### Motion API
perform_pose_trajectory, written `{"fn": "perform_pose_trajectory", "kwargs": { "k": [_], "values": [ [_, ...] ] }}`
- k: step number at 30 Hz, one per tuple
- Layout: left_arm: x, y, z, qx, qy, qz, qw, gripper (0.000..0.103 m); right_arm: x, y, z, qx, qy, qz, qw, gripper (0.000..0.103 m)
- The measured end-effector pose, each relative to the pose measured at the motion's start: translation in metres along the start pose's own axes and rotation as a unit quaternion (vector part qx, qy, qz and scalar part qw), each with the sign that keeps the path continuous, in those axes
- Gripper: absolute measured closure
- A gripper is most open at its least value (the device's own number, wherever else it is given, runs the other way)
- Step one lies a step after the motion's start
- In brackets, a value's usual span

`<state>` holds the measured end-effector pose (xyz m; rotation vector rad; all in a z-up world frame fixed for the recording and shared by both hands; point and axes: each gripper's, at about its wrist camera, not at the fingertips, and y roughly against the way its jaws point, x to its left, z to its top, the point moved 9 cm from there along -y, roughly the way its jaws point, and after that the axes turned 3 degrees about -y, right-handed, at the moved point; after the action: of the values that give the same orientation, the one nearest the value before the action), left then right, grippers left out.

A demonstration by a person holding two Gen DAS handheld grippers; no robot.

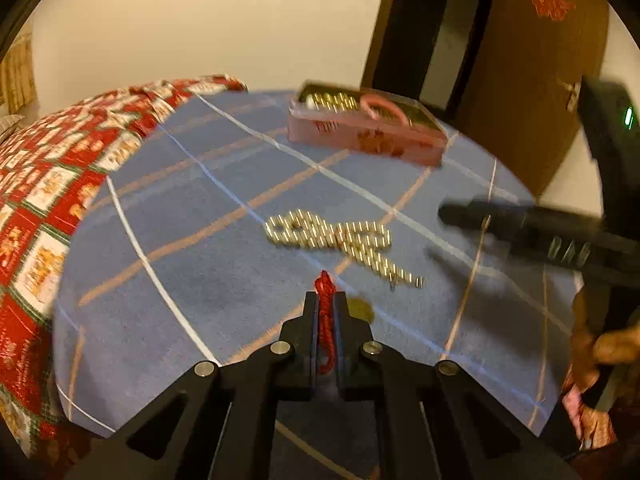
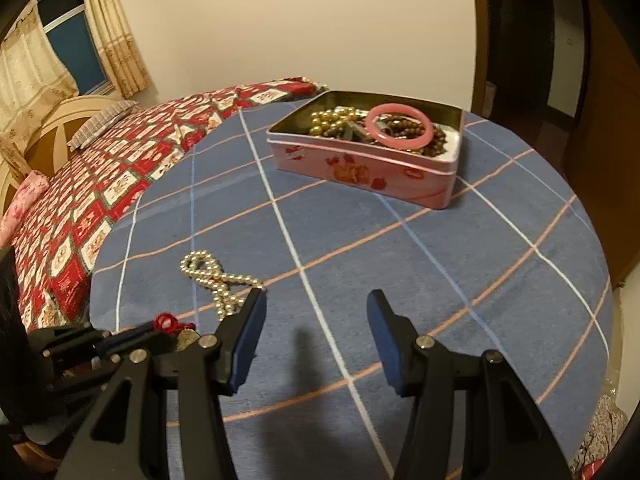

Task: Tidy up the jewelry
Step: 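Grasp the red tassel with left gripper while right gripper grasps the white pearl necklace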

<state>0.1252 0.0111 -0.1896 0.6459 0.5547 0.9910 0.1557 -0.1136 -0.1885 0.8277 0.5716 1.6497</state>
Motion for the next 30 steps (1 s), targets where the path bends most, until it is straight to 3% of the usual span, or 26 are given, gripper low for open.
{"fn": "perform_pose_trajectory", "kwargs": {
  "k": [8,14,18,19,22,30],
  "values": [
    [0.028,0.043,0.04,-0.073,0.033,0.023,0.9965,0.098,0.042,-0.022,0.006,0.021,0.055,0.051,0.997,0.05],
    [0.042,0.044,0.043,-0.072,0.048,0.039,0.9955,0.098,0.076,-0.056,0.004,0.056,0.121,0.049,0.99,0.049],
    [0.042,0.041,0.04,-0.068,0.048,0.04,0.9957,0.098,0.083,-0.07,-0.005,0.067,0.162,0.024,0.984,0.05],
    [0.043,0.041,0.039,-0.068,0.047,0.04,0.9958,0.098,0.084,-0.069,-0.007,0.066,0.172,0.019,0.983,0.055],
    [0.041,0.04,0.04,-0.069,0.048,0.037,0.9958,0.098,0.081,-0.066,-0.008,0.067,0.177,0.015,0.982,0.086],
    [0.028,0.037,0.043,-0.068,0.042,0.025,0.9965,0.098,0.05,-0.05,-0.001,0.061,0.106,0.007,0.992,0.087]
  ]
}}
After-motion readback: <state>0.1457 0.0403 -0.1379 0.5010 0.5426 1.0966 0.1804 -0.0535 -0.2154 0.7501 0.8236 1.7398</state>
